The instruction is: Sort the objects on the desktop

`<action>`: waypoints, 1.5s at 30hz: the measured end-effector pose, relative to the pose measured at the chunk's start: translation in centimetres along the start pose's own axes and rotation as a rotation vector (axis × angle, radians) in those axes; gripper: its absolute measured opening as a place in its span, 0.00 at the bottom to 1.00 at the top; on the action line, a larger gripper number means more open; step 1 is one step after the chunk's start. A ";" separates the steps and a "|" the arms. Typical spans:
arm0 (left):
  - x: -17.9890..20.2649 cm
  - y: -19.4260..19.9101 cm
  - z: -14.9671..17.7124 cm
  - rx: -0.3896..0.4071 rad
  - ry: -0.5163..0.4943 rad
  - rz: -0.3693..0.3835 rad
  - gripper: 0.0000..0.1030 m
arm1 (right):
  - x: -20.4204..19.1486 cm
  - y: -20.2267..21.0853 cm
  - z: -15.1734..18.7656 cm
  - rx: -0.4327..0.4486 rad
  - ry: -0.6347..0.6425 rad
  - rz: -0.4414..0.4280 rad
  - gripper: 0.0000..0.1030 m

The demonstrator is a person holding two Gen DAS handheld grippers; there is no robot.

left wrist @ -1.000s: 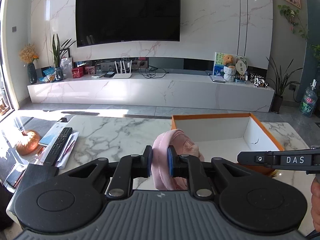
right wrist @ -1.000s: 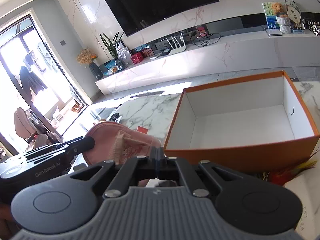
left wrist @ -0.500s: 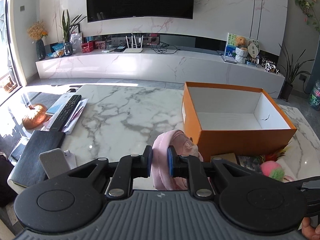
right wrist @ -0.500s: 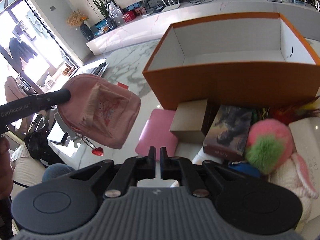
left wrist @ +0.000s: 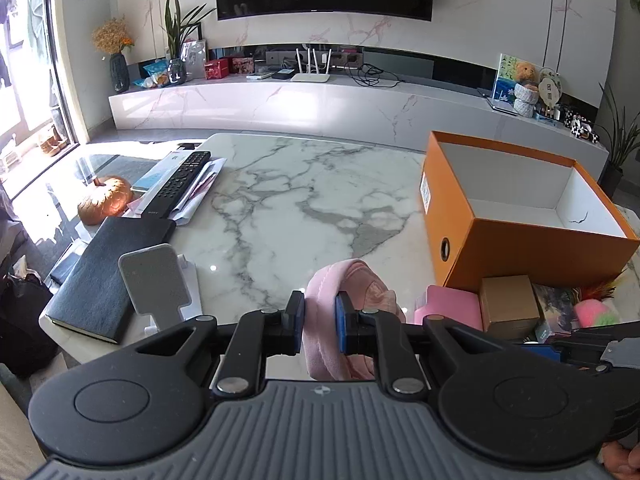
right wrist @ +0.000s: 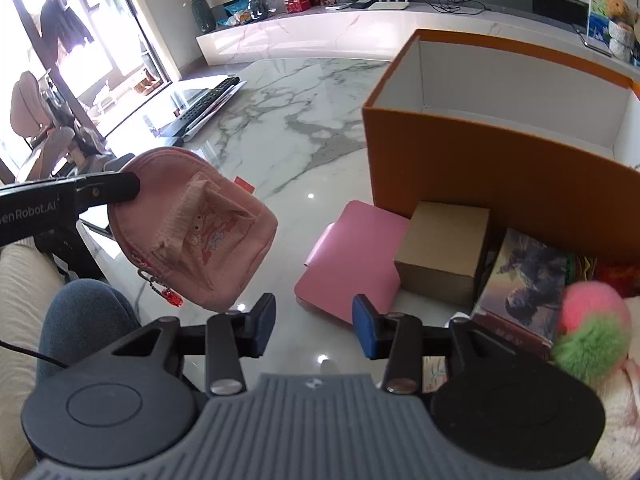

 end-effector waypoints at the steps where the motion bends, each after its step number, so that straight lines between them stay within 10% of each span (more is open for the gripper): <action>1: -0.2 -0.2 0.1 -0.003 0.009 0.003 0.18 | -0.5 -0.6 -0.1 -0.007 0.037 0.018 0.52; 21: -1.4 -1.9 1.6 -0.031 0.083 0.090 0.18 | -1.9 -4.8 2.3 -0.015 0.455 0.264 0.32; 27: -1.1 -1.9 1.6 -0.031 0.083 0.091 0.18 | -2.6 -3.6 1.9 0.038 0.482 0.261 0.06; 36: 0.2 -0.9 1.4 -0.006 0.050 0.096 0.18 | -2.5 2.6 -1.4 0.168 0.257 0.118 0.00; 41: 2.2 -0.2 1.7 0.015 0.005 0.128 0.18 | -0.6 3.9 -2.0 0.119 -0.034 -0.054 0.00; 45: 4.2 -0.5 2.5 -0.007 -0.038 0.157 0.18 | 0.8 3.8 -1.1 0.106 -0.136 -0.027 0.00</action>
Point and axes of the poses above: each gripper's, at about its wrist camera, not at the fingertips, and y roughly against the way its jaws point, x to its right, z to its underside, the point moved 5 cm from there along -y, roughly the way its jaws point, and after that the axes turned 1 degree about -z, right-handed, at the moved point
